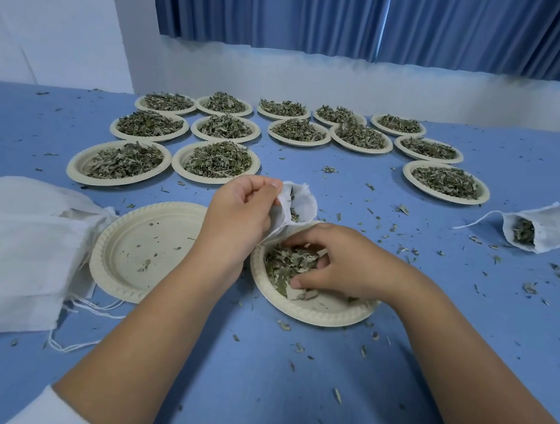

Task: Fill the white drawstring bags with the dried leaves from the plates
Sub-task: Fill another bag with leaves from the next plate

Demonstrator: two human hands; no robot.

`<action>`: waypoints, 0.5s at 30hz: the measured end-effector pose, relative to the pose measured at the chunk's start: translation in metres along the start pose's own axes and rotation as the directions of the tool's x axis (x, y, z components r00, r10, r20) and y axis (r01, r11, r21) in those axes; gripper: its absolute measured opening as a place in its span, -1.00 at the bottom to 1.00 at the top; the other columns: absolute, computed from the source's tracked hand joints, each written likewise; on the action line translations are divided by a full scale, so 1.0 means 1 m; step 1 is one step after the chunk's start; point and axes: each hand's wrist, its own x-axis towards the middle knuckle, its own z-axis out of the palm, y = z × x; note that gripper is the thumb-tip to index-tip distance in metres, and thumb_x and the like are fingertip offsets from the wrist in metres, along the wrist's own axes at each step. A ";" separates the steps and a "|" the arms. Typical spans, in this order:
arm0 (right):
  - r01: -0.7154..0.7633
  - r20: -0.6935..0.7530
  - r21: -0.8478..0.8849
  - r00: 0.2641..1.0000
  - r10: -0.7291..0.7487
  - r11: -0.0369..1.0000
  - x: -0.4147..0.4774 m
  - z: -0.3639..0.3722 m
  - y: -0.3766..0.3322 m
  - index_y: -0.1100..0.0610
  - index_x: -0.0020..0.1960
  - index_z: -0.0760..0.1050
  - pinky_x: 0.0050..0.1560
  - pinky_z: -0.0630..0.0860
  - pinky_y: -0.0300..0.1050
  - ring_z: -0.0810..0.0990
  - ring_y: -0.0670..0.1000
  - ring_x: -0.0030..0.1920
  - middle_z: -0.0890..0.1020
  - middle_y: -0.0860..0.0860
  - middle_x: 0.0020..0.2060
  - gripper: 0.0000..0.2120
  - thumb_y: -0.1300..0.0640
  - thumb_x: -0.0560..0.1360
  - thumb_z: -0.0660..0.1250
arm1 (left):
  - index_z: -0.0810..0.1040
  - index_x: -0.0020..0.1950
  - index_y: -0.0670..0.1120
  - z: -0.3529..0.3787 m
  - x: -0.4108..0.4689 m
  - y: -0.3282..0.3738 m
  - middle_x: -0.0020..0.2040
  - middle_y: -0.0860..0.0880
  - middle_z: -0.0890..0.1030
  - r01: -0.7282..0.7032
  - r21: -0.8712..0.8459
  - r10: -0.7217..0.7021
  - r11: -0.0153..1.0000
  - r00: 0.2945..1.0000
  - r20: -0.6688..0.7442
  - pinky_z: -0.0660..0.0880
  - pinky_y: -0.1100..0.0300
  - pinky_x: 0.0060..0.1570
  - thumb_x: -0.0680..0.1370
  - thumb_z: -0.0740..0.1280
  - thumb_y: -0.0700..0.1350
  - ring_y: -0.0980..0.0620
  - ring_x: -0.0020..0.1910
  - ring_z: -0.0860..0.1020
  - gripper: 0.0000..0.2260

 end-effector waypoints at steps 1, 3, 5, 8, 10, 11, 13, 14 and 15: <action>0.012 -0.014 0.008 1.000 -0.012 1.000 0.001 0.002 -0.001 -0.08 0.37 0.46 -0.13 0.29 -0.58 0.36 -0.57 -0.23 0.46 -0.19 0.18 -0.43 -0.03 0.39 0.53 | 0.54 -0.07 -0.08 0.000 0.000 0.000 -0.56 0.10 0.32 0.000 0.001 0.000 1.000 1.000 0.003 0.18 0.37 -0.60 0.63 0.25 -0.16 0.16 -0.60 0.20 -0.89; 0.034 -0.014 0.028 0.999 -0.033 0.999 0.001 0.003 -0.003 -0.09 0.37 0.46 -0.10 0.29 -0.61 0.35 -0.58 -0.20 0.40 -0.26 0.09 -0.43 -0.06 0.40 0.52 | 0.54 -0.07 -0.07 0.000 0.001 -0.001 -0.56 0.10 0.33 -0.002 0.004 0.002 1.000 1.000 0.006 0.18 0.36 -0.60 0.63 0.25 -0.16 0.16 -0.60 0.20 -0.89; 0.052 0.002 0.062 0.999 -0.052 0.997 0.001 0.004 -0.004 -0.09 0.37 0.46 -0.07 0.27 -0.65 0.34 -0.61 -0.14 0.36 -0.36 0.03 -0.45 -0.09 0.41 0.50 | 0.54 -0.06 -0.08 0.000 0.001 -0.001 -0.56 0.10 0.34 -0.005 0.004 0.005 1.000 1.000 0.008 0.19 0.36 -0.59 0.63 0.25 -0.16 0.16 -0.60 0.21 -0.89; 0.079 0.004 0.023 0.997 -0.079 0.997 0.002 0.008 -0.005 -0.12 0.35 0.48 0.11 0.25 -0.54 0.38 -0.43 0.13 0.44 -0.32 0.15 -0.47 -0.13 0.41 0.48 | 0.54 -0.06 -0.09 -0.001 0.001 -0.002 -0.57 0.10 0.35 -0.006 0.000 0.006 1.000 1.000 0.004 0.19 0.36 -0.59 0.63 0.25 -0.17 0.16 -0.61 0.22 -0.89; 0.089 -0.022 0.009 0.996 -0.089 0.996 0.003 0.012 -0.006 -0.10 0.30 0.53 0.23 0.27 -0.42 0.40 -0.26 0.23 0.51 -0.20 0.20 -0.52 -0.11 0.41 0.49 | 0.54 -0.07 -0.08 -0.001 0.002 -0.002 -0.57 0.10 0.35 -0.006 -0.002 0.006 1.000 1.000 0.003 0.19 0.36 -0.60 0.63 0.25 -0.17 0.16 -0.61 0.22 -0.89; 0.097 -0.034 0.009 0.995 -0.096 0.995 0.004 0.013 -0.007 -0.08 0.27 0.55 0.26 0.28 -0.38 0.42 -0.24 0.22 0.53 -0.20 0.18 -0.55 -0.09 0.41 0.50 | 0.54 -0.07 -0.08 -0.001 0.002 -0.002 -0.56 0.09 0.35 -0.007 -0.001 0.007 1.000 1.000 0.000 0.19 0.36 -0.60 0.62 0.26 -0.16 0.16 -0.61 0.21 -0.89; 0.102 -0.048 0.013 0.994 -0.102 0.995 0.004 0.014 -0.009 -0.06 0.22 0.59 0.27 0.32 -0.34 0.44 -0.25 0.18 0.54 -0.22 0.11 -0.60 -0.05 0.40 0.52 | 0.55 -0.08 -0.07 -0.001 0.003 -0.002 -0.55 0.07 0.35 -0.009 0.006 0.009 1.000 1.000 -0.005 0.19 0.36 -0.60 0.62 0.27 -0.15 0.15 -0.60 0.21 -0.89; 0.100 -0.052 0.017 0.994 -0.099 0.995 0.004 0.014 -0.010 -0.06 0.19 0.61 0.27 0.34 -0.32 0.46 -0.24 0.16 0.55 -0.22 0.10 -0.63 -0.03 0.40 0.52 | 0.55 -0.08 -0.06 -0.001 0.003 -0.003 -0.55 0.07 0.35 -0.008 0.008 0.008 1.000 1.000 -0.006 0.19 0.36 -0.60 0.62 0.27 -0.15 0.15 -0.60 0.21 -0.89; 0.100 -0.056 0.023 0.994 -0.099 0.995 0.003 0.014 -0.011 -0.05 0.17 0.62 0.26 0.36 -0.30 0.48 -0.23 0.15 0.57 -0.20 0.10 -0.66 -0.01 0.40 0.52 | 0.55 -0.08 -0.06 -0.001 0.003 -0.003 -0.55 0.07 0.34 -0.008 0.008 0.008 1.000 1.000 -0.005 0.19 0.36 -0.60 0.62 0.27 -0.15 0.15 -0.60 0.21 -0.89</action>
